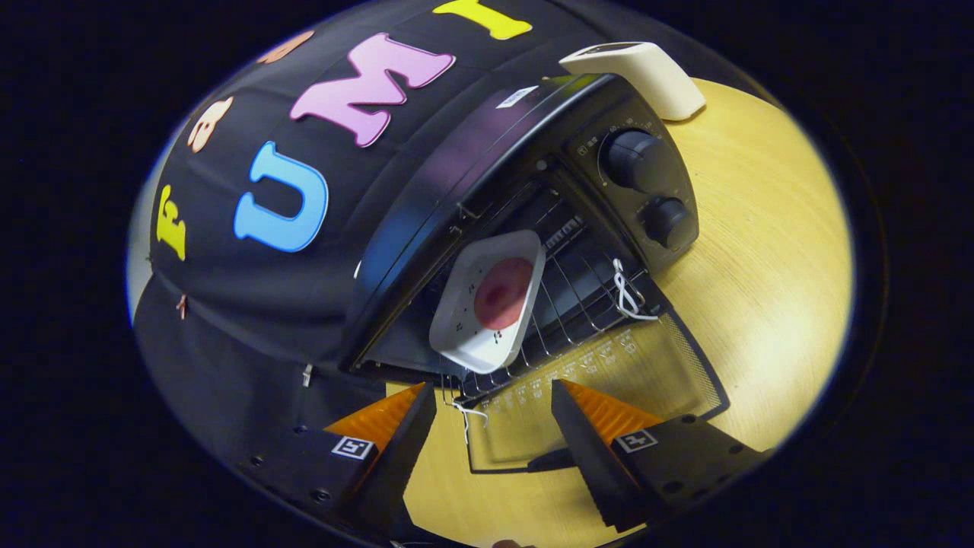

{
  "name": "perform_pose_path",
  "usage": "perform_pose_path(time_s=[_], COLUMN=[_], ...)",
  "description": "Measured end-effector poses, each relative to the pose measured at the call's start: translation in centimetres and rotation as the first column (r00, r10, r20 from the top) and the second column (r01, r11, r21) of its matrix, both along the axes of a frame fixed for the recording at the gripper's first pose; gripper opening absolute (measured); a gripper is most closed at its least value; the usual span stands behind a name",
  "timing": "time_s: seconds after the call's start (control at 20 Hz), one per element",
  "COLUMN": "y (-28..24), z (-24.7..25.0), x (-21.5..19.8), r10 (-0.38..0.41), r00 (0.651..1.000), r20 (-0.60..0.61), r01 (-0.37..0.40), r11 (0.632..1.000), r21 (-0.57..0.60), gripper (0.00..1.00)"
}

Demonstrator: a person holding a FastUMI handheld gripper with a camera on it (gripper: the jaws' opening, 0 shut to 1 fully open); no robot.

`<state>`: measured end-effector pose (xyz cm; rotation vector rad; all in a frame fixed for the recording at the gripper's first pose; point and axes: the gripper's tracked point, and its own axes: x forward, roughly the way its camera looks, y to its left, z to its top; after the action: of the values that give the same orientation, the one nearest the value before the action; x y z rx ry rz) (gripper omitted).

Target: Open the toaster oven, put the food inside, and close the toaster oven door.

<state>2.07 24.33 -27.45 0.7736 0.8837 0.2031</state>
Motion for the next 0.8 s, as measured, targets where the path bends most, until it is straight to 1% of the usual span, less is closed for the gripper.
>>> perform_pose_path(time_s=[0.1, 0.2, 0.35, 0.45, 0.6, 0.7, 0.8], y=[-0.4, -1.1, -1.5, -2.0, -2.6, -3.1, -3.9], z=[0.3, 0.8, 1.3, 1.6, 0.6, -0.7, -2.0], x=[-1.4, -2.6, -4.4, -5.5, -6.9, -7.8, -8.4], r10=[0.056, 0.12, 0.222, 0.288, 0.38, 0.418, 0.436], r00=[0.998, 0.991, 0.969, 0.95, 0.918, 0.905, 0.899], r20=[0.018, 0.052, 0.104, 0.121, 0.112, 0.078, 0.045], r01=[-0.055, -0.114, -0.197, -0.241, -0.302, -0.33, -0.341], r11=[0.998, 0.988, 0.957, 0.923, 0.854, 0.807, 0.759], r21=[-0.038, -0.101, -0.212, -0.3, -0.423, -0.49, -0.554], gripper=[0.98, 0.98, 0.98, 0.99, 0.99, 0.99, 0.99])
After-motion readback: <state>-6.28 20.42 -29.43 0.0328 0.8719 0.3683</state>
